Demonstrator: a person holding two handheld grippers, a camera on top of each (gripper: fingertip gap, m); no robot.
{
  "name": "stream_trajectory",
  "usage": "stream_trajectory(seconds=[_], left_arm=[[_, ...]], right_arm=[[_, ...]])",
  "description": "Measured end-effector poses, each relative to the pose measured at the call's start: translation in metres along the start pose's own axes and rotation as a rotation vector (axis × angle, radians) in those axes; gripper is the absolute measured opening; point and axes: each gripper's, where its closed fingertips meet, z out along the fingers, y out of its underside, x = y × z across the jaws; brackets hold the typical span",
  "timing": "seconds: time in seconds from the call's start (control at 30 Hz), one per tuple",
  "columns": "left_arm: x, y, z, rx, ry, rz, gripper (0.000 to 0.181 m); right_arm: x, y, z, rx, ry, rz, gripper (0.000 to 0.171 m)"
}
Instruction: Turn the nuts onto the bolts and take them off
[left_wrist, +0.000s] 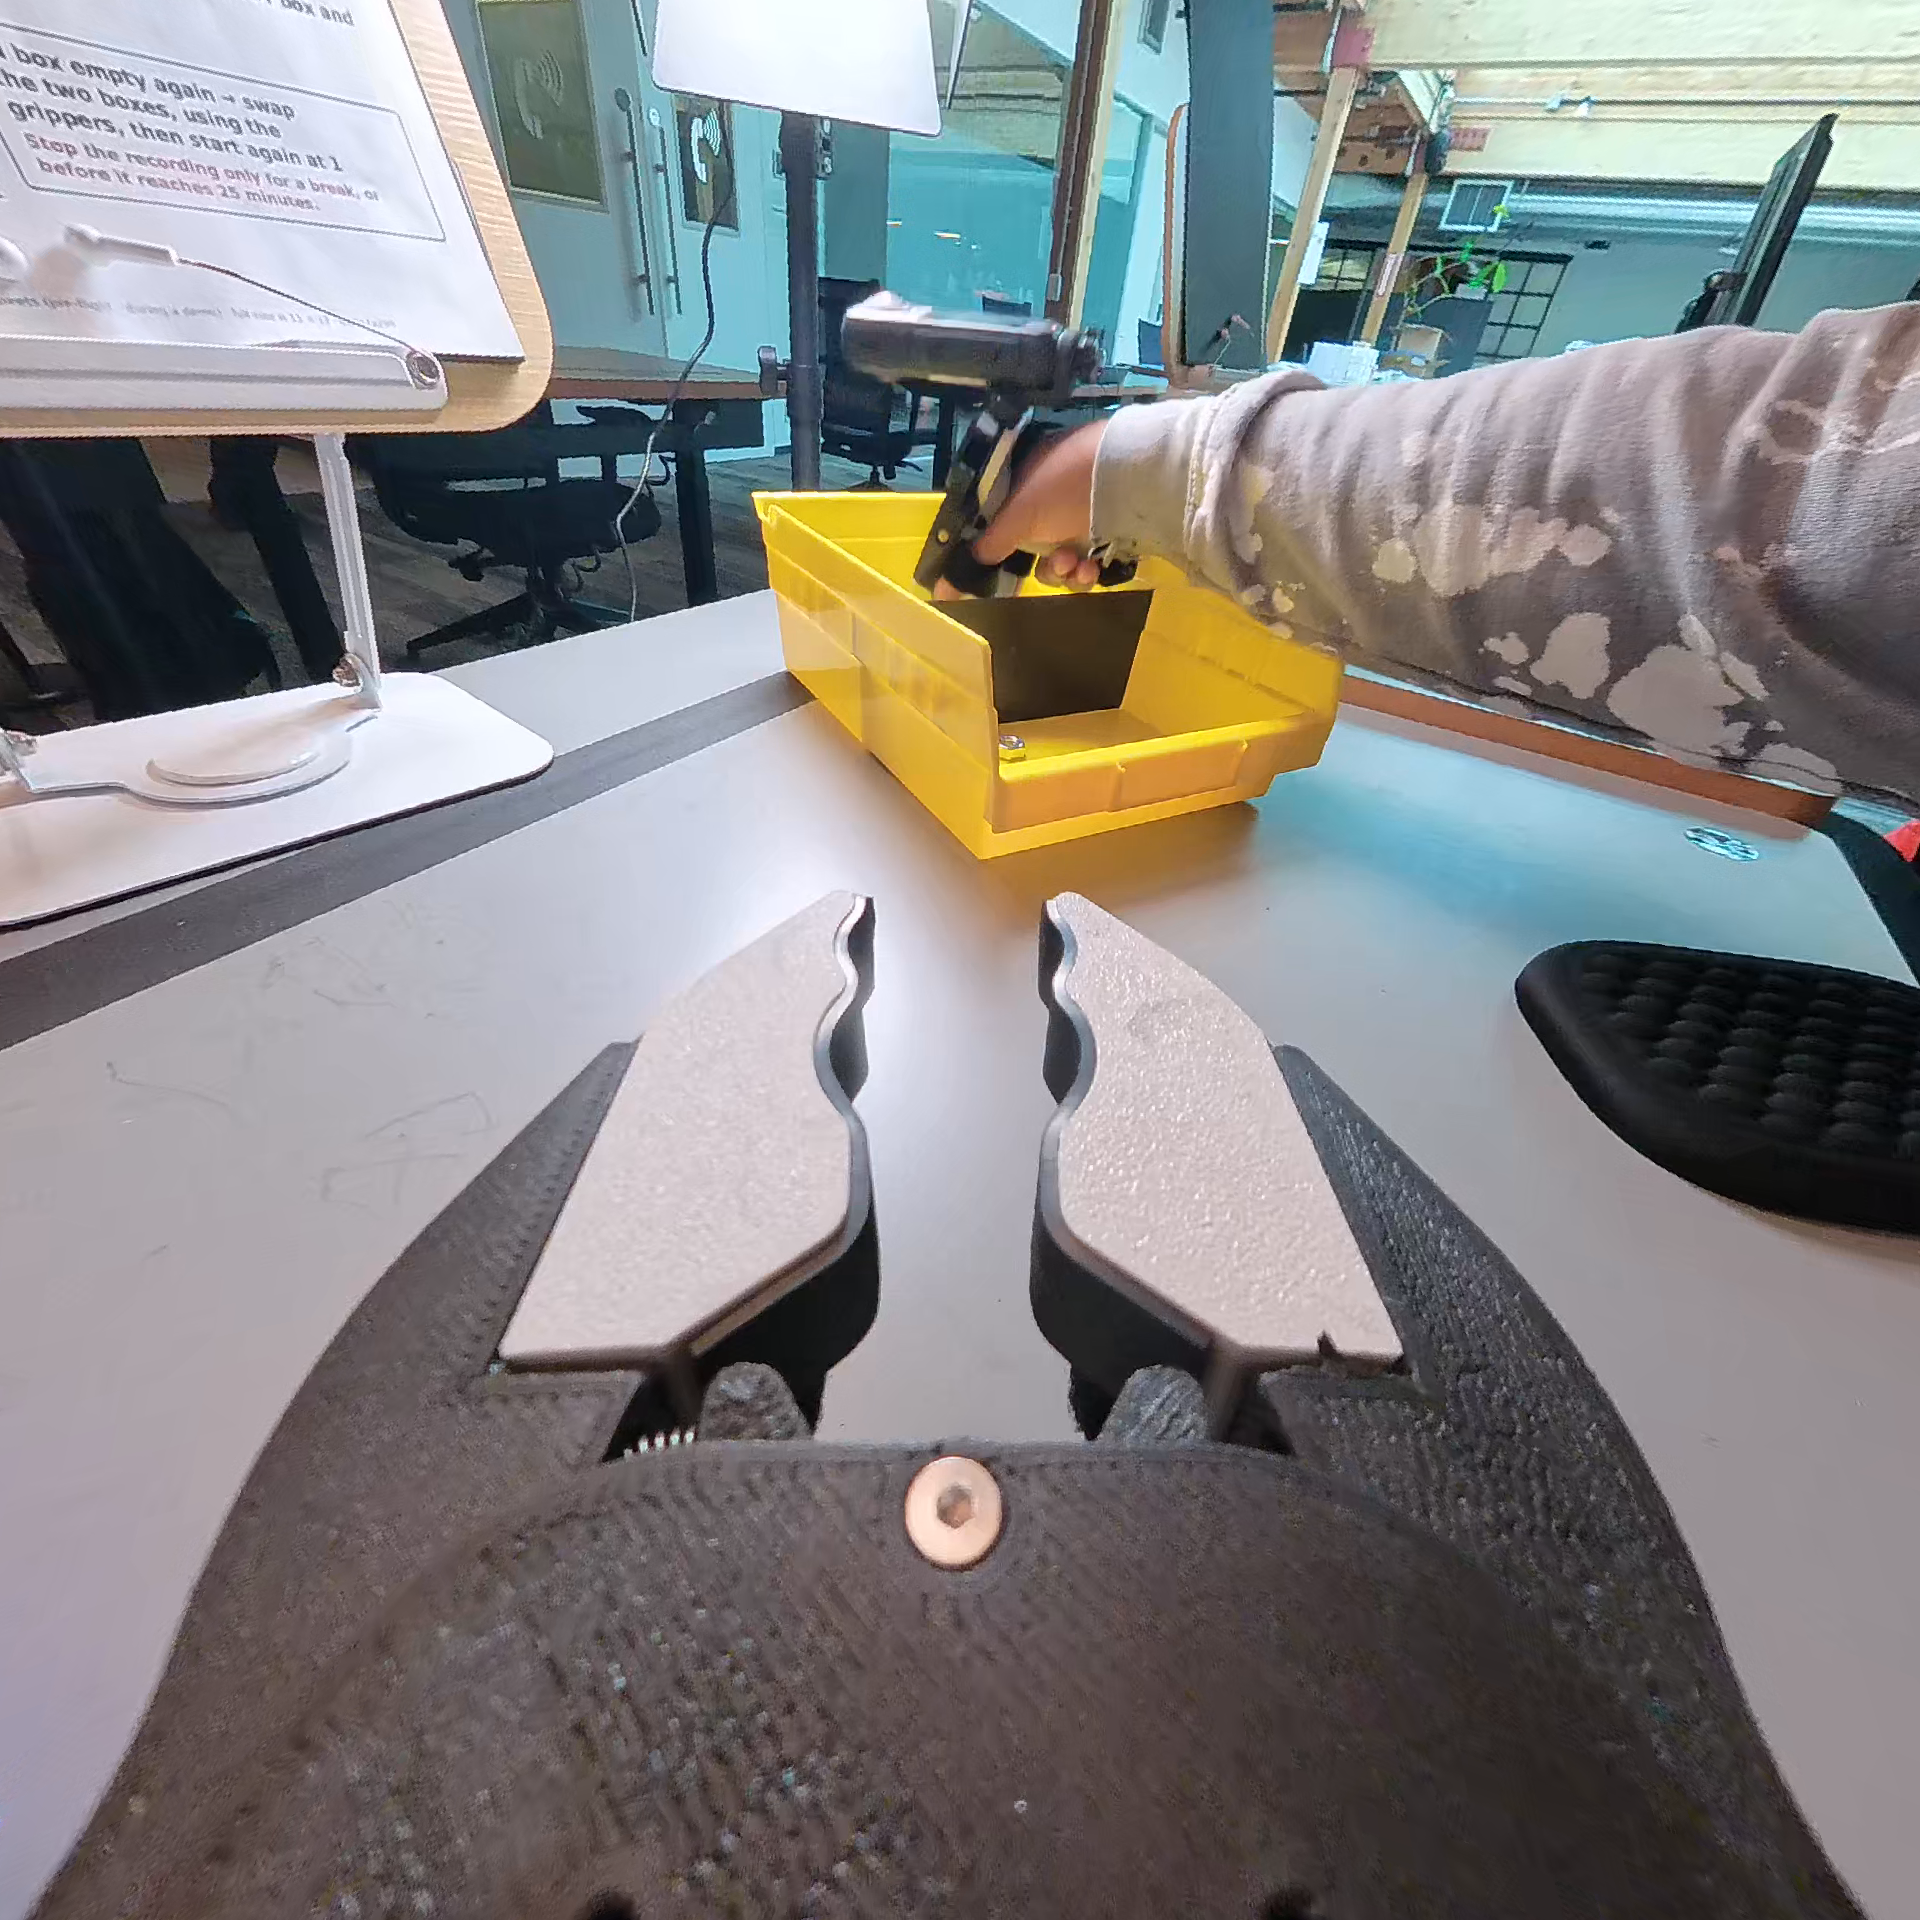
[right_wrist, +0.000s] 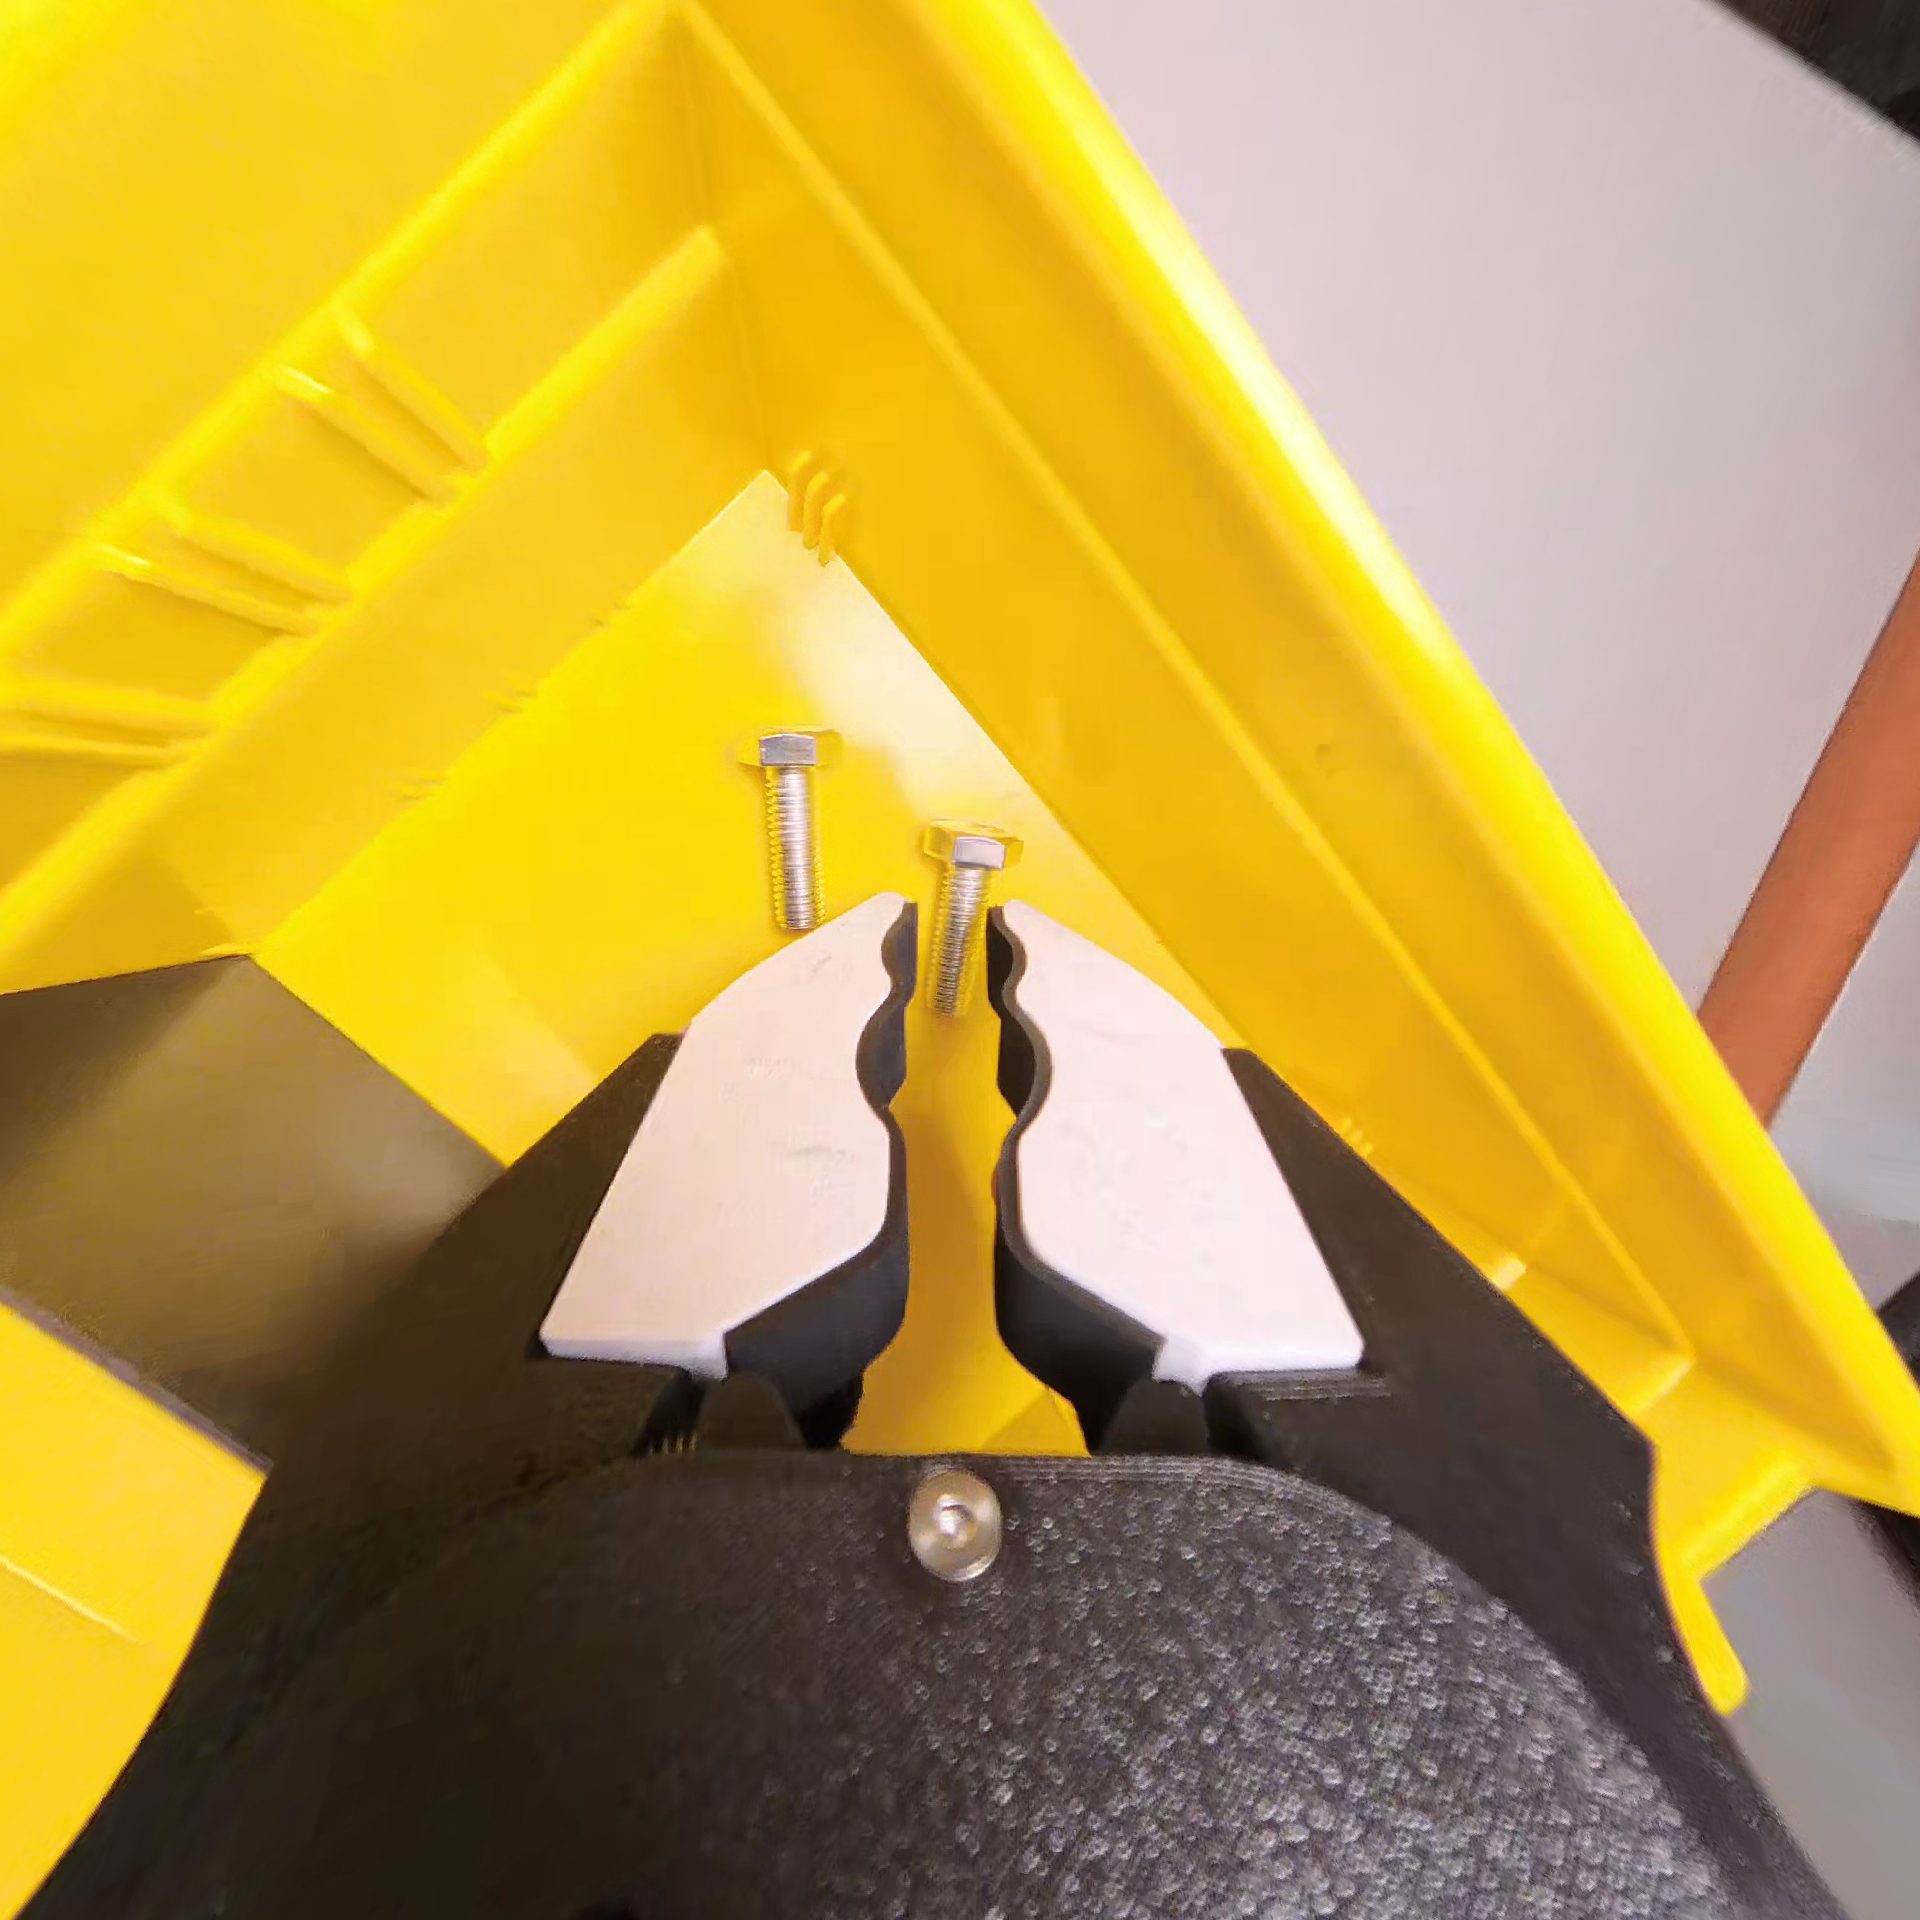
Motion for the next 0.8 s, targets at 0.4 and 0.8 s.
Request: stream_trajectory(seconds=[0.4,0.8], left_arm=[[-0.002,-0.006,-0.002,0.013,-0.025,0.030,0.031],[-0.076,-0.067,-0.050,0.076,-0.246,0.104,0.028]], right_arm=[[-0.132,-0.022,-0.205,0.764,-0.182,-0.165,0.019],[-0.258,0.072,-0.212,1.114,-0.394,-0.082,0.020]])
